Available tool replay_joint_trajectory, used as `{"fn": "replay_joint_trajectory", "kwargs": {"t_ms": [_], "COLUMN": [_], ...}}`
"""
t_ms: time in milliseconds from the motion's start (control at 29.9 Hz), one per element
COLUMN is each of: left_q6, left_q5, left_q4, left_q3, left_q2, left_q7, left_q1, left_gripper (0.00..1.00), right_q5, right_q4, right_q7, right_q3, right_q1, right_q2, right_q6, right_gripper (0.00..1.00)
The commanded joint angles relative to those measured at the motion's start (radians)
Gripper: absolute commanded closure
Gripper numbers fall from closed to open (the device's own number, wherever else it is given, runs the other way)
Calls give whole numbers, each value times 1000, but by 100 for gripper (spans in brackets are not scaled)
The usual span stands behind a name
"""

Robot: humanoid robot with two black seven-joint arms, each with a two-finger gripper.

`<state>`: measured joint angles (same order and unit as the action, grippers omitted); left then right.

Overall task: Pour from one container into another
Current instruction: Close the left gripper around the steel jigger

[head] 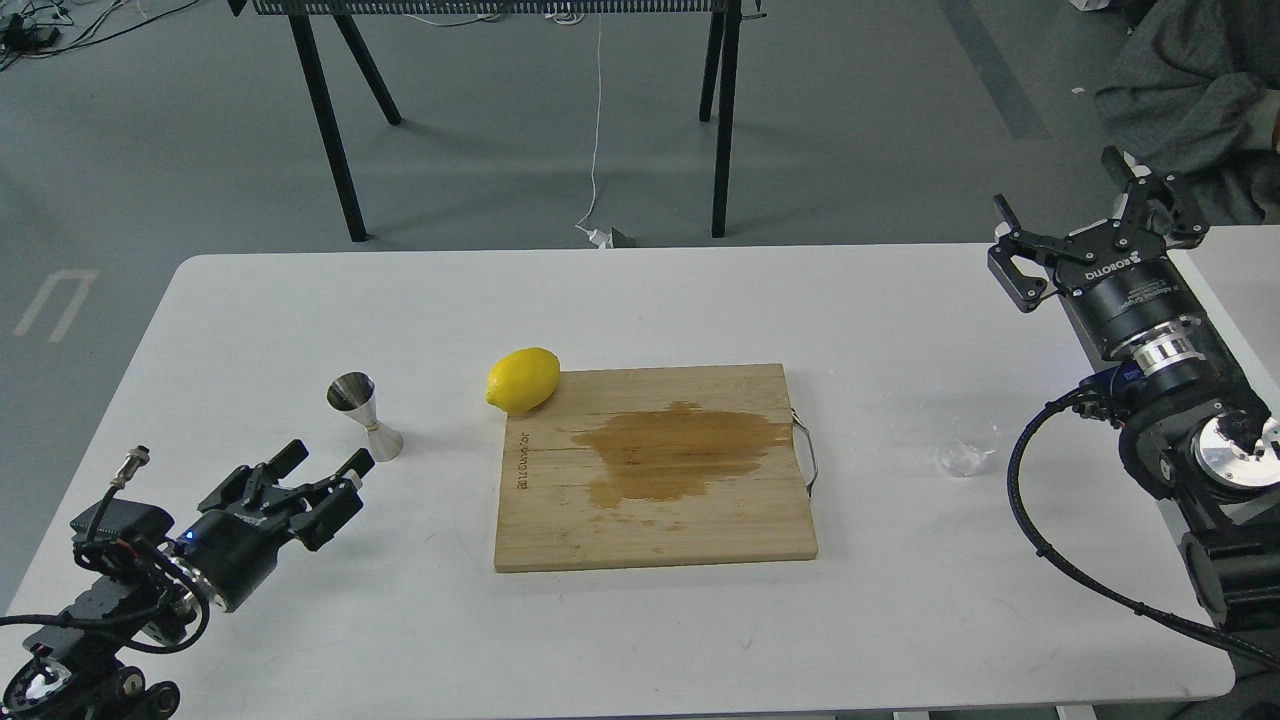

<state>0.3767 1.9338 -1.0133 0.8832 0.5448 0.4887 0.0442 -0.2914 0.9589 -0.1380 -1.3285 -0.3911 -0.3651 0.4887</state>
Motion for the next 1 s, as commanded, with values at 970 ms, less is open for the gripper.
{"fn": "replay_joint_trajectory", "kwargs": {"t_ms": [970], "left_q6": [-18], "left_q5": [-18], "left_q4": [265], "left_q3": [-133], "left_q2": [-140], "left_q7": [0], "left_q1": [236], "left_gripper": [1], "right_q5": [-2], "right_q4": [0], "right_q7": [0], "right_q3": [-14], "right_q1": [0], "right_q2": [-3], "right_q6": [0], "right_gripper": [1]}}
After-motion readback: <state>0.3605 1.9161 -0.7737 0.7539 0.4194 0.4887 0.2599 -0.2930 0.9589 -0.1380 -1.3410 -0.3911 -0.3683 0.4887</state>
